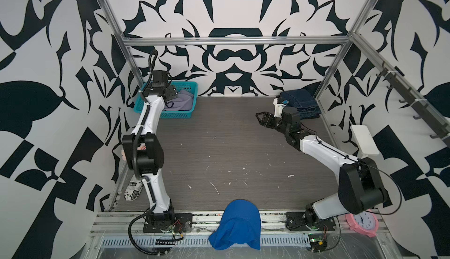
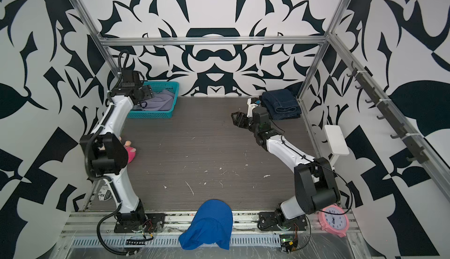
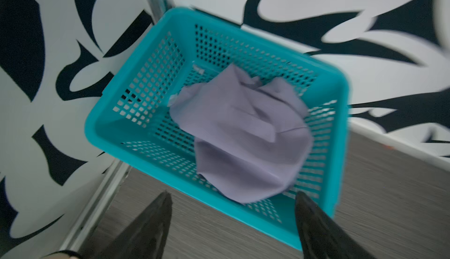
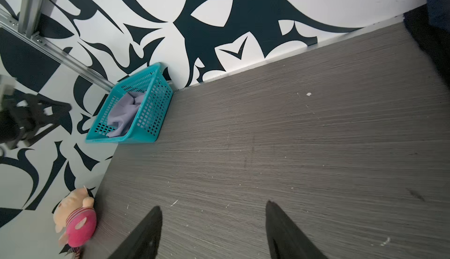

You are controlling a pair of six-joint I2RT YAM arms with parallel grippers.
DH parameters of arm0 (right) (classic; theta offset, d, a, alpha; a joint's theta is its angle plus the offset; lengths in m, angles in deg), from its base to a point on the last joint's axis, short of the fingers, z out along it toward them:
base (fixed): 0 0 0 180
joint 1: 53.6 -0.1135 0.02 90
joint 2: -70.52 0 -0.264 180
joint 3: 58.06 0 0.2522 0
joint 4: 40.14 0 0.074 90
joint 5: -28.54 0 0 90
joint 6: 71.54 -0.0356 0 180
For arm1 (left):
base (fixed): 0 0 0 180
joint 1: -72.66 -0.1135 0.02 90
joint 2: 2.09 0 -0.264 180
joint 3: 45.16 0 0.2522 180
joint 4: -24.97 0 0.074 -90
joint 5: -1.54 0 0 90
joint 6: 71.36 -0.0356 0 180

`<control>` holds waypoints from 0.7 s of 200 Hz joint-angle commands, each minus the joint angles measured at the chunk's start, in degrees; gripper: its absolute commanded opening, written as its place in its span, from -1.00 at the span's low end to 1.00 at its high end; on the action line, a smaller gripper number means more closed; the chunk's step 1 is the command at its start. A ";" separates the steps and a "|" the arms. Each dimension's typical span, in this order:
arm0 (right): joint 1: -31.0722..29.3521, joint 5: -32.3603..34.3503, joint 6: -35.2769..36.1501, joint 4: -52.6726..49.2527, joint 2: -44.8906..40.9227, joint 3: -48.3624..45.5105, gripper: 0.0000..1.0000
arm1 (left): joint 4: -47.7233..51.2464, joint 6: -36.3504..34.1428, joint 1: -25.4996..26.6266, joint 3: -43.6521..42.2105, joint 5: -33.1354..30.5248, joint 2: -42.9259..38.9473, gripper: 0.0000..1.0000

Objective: Fold and stack the skirts

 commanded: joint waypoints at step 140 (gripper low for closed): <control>-9.99 -16.04 6.71 -4.05 6.10 7.91 0.46 | 1.44 -10.70 -6.01 15.17 10.25 15.94 -0.96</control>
